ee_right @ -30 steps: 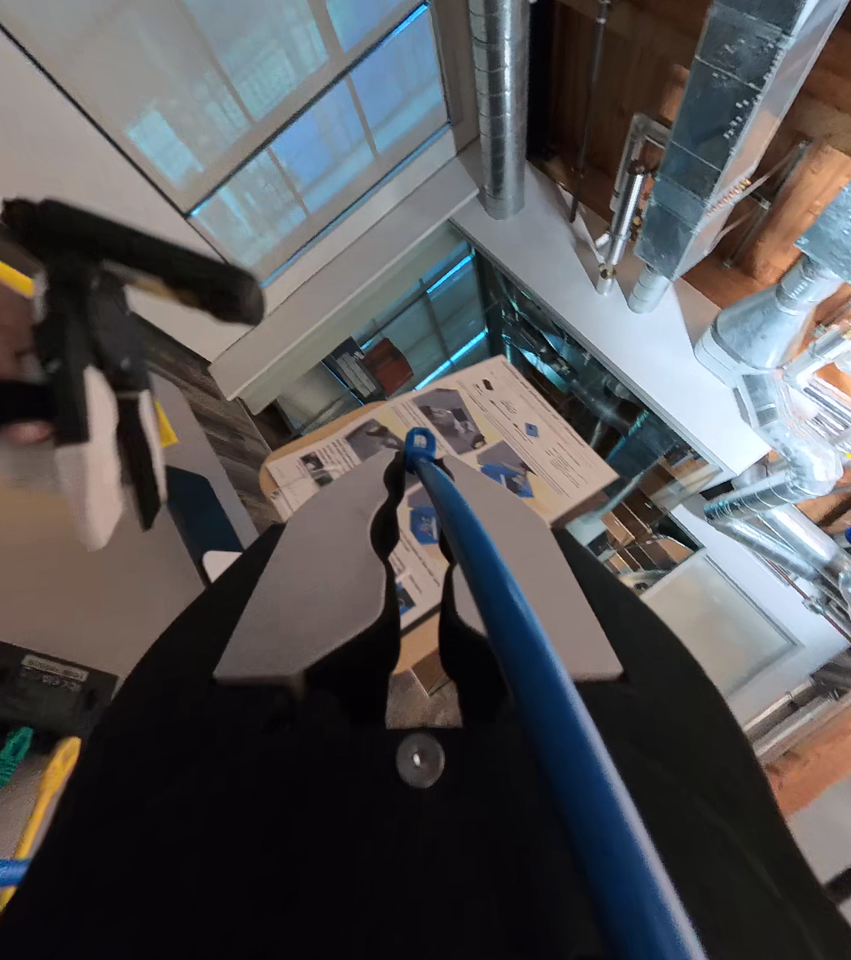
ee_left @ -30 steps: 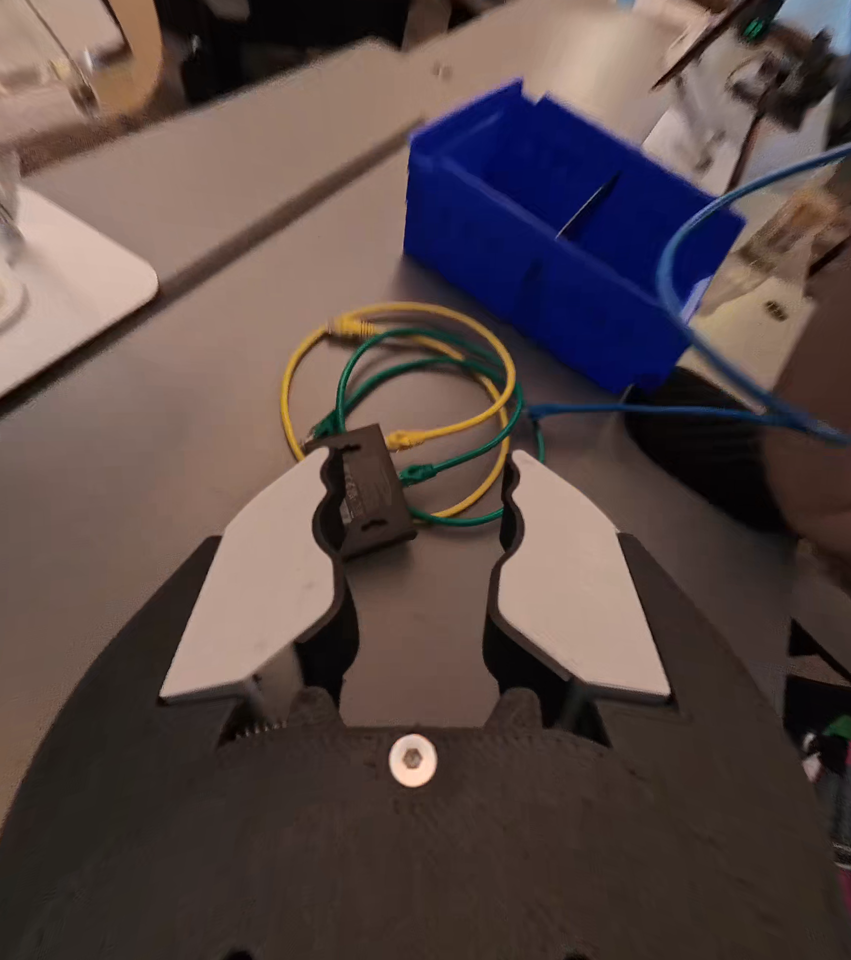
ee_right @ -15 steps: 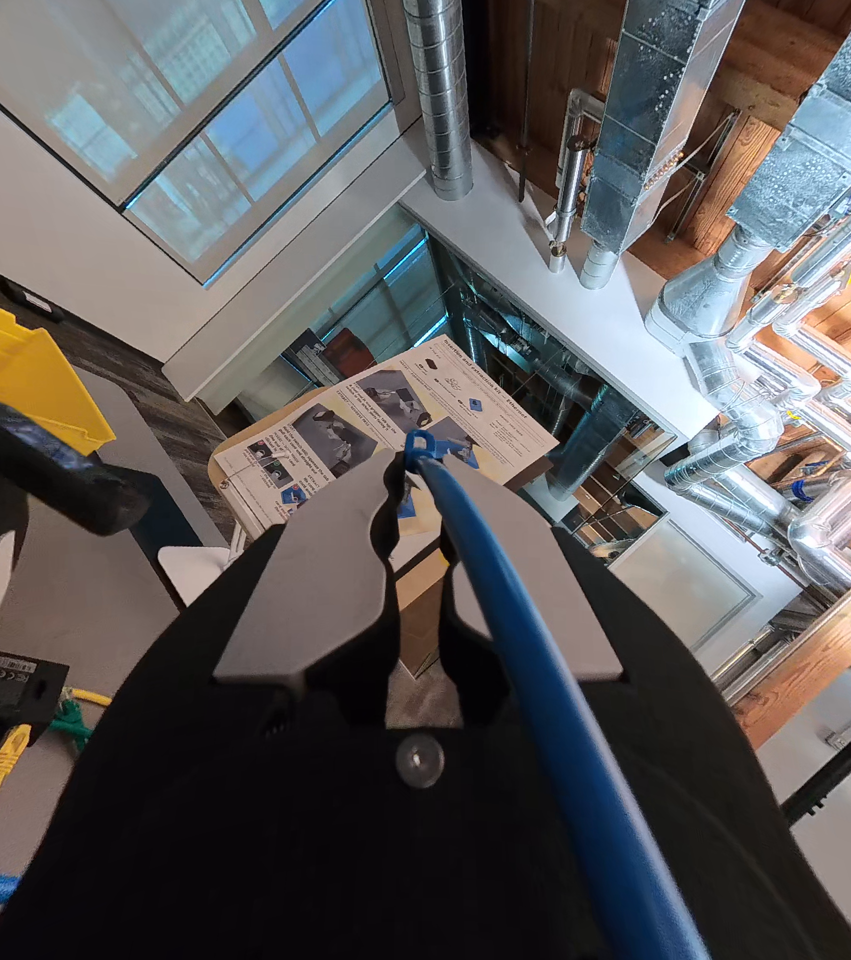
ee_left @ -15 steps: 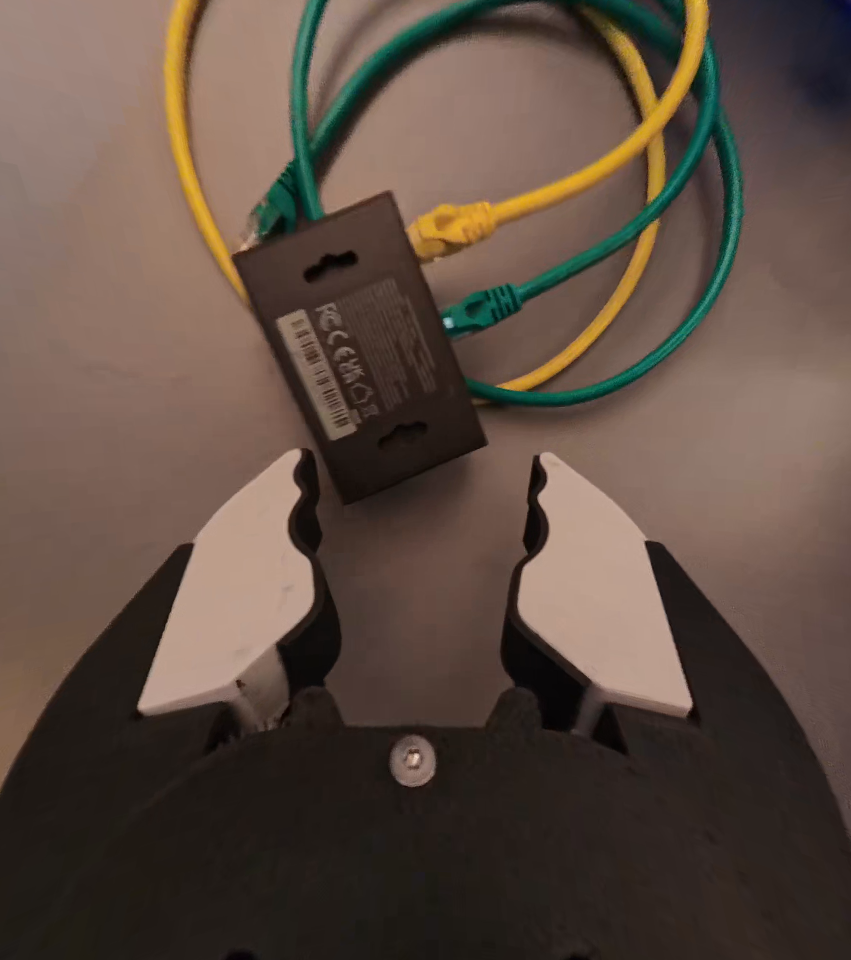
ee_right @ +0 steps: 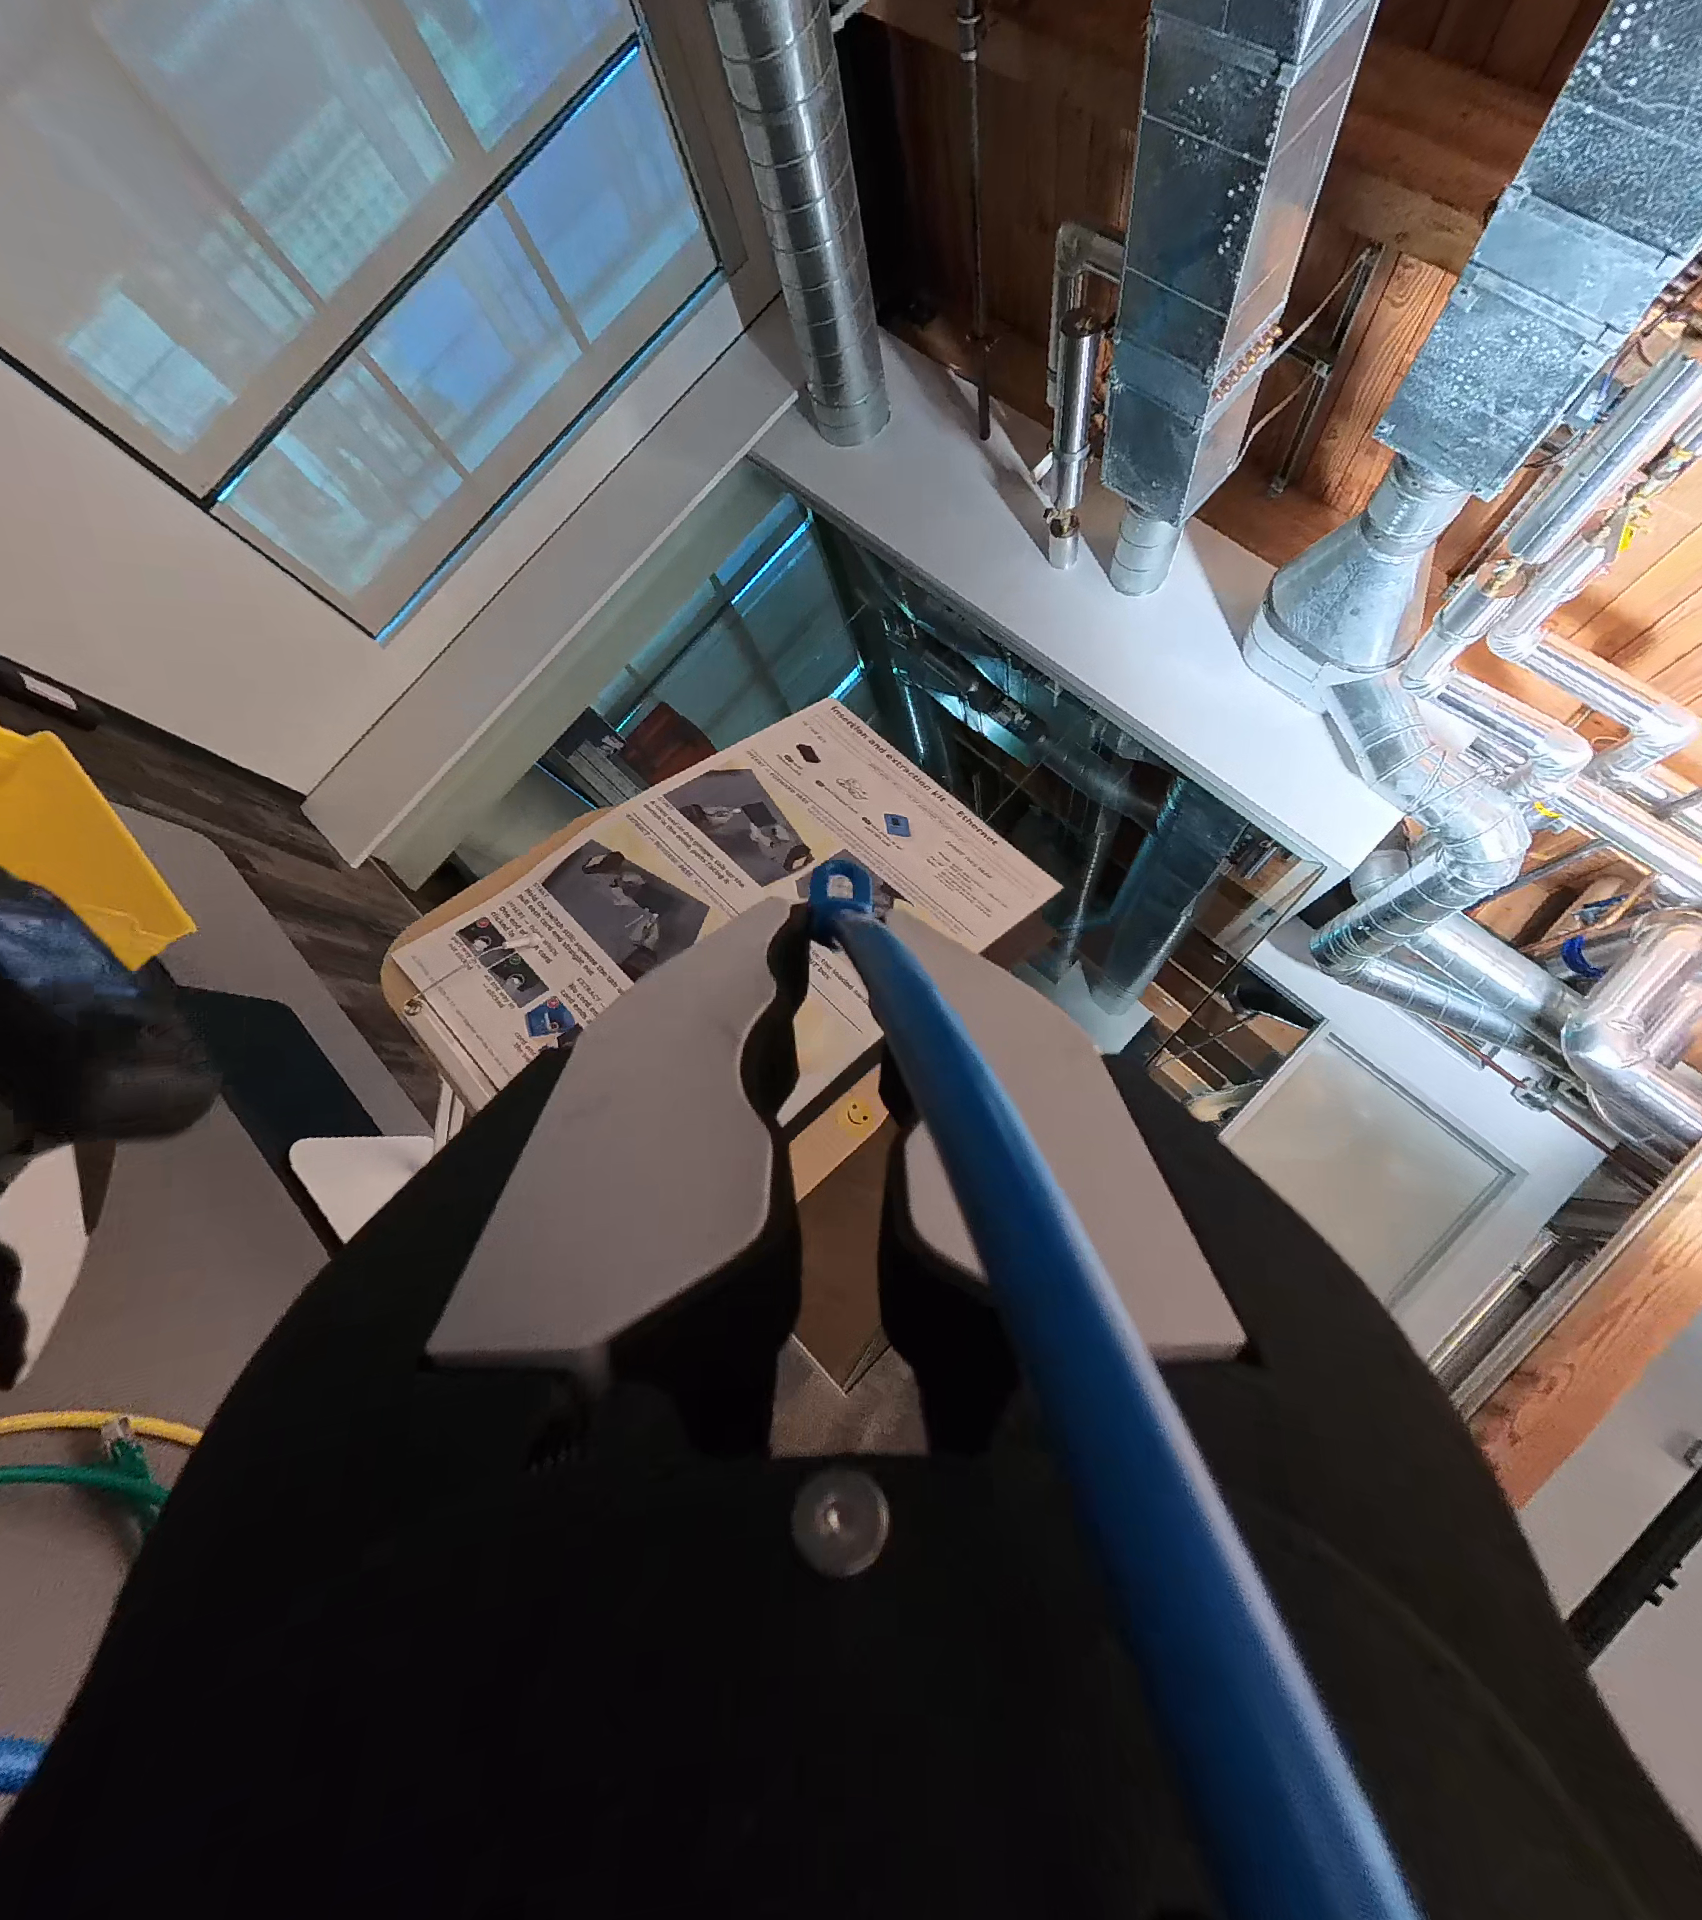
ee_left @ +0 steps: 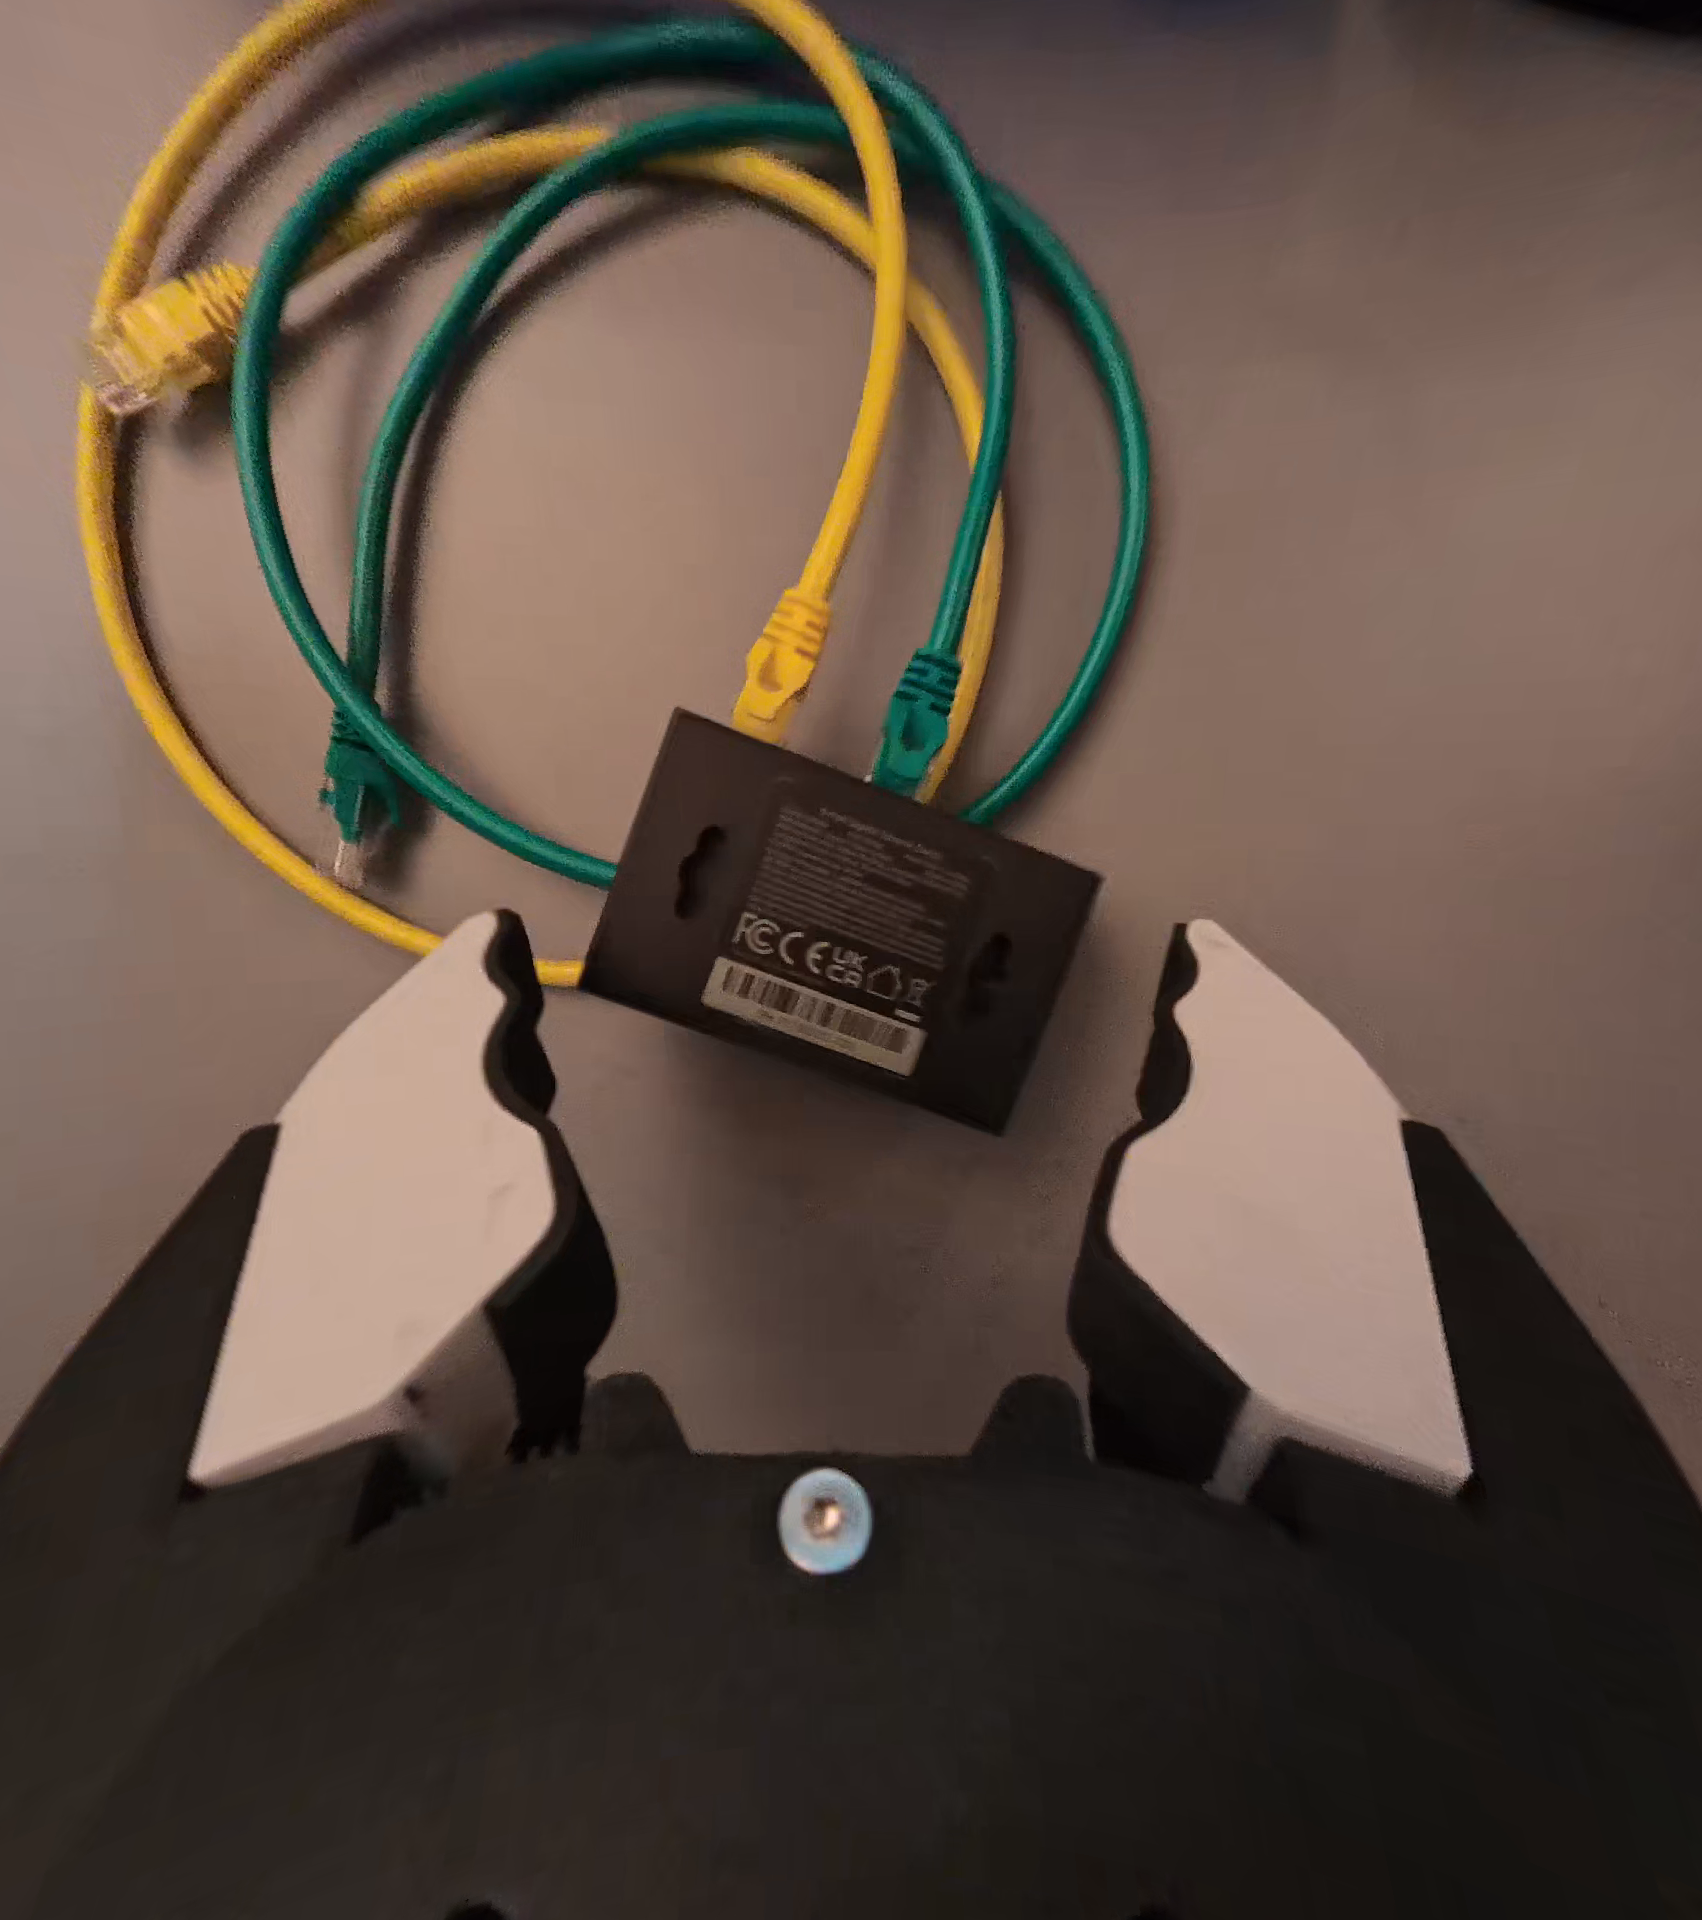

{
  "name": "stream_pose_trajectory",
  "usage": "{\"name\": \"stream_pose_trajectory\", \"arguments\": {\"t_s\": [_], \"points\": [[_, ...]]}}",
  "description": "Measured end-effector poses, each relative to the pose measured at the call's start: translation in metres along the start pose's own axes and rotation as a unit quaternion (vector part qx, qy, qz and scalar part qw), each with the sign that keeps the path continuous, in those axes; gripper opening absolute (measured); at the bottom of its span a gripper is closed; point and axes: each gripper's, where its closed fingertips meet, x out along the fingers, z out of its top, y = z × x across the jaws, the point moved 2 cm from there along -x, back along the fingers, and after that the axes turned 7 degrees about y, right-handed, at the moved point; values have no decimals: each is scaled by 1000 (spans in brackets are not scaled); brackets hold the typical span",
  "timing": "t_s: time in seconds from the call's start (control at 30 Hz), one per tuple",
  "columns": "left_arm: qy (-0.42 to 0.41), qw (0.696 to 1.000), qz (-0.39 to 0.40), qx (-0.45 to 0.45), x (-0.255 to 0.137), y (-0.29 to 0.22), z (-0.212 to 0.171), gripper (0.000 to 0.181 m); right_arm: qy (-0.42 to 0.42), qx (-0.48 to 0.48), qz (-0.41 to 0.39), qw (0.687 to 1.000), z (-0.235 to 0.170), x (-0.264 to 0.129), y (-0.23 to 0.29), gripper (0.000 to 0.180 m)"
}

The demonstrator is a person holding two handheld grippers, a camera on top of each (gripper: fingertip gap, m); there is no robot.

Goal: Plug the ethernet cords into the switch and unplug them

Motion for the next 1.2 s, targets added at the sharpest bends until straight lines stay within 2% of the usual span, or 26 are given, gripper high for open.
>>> {"name": "stream_pose_trajectory", "arguments": {"t_s": [0.17, 0.27, 0.47, 0.53, 0.63, 0.7, 0.87, 1.0, 1.2], "points": [[83, 993, 3, 84, 25, 2, -8, 104, 6, 3, -6, 1000, -5, -1, -5, 11], [83, 988, 22, 130, 26, 2, -7, 102, 7, 6, -8, 1000, -7, -2, -7, 11], [112, 981, 40, 153, 28, 2, -5, 110, 6, 16, -14, 1000, -11, -4, -13, 11], [122, 979, 24, 163, 30, -3, -3, 113, 7, 19, -15, 1000, -11, -5, -14, 11], [137, 978, -2, 157, 32, -5, -6, 112, 4, 22, -15, 1000, -11, -7, -16, 11], [143, 980, -23, 138, 32, -6, -9, 105, 4, 24, -14, 1000, -11, -7, -16, 11], [148, 985, -6, 87, 30, -4, -12, 103, 9, 27, -8, 1000, -14, -5, -15, 11], [105, 994, 9, 29, 20, 2, -14, 102, 10, 34, -1, 999, -16, -4, -14, 11], [-69, 996, 31, -51, -26, 12, 6, 101, 8, 57, 38, 998, -16, 5, 0, 11]]}}
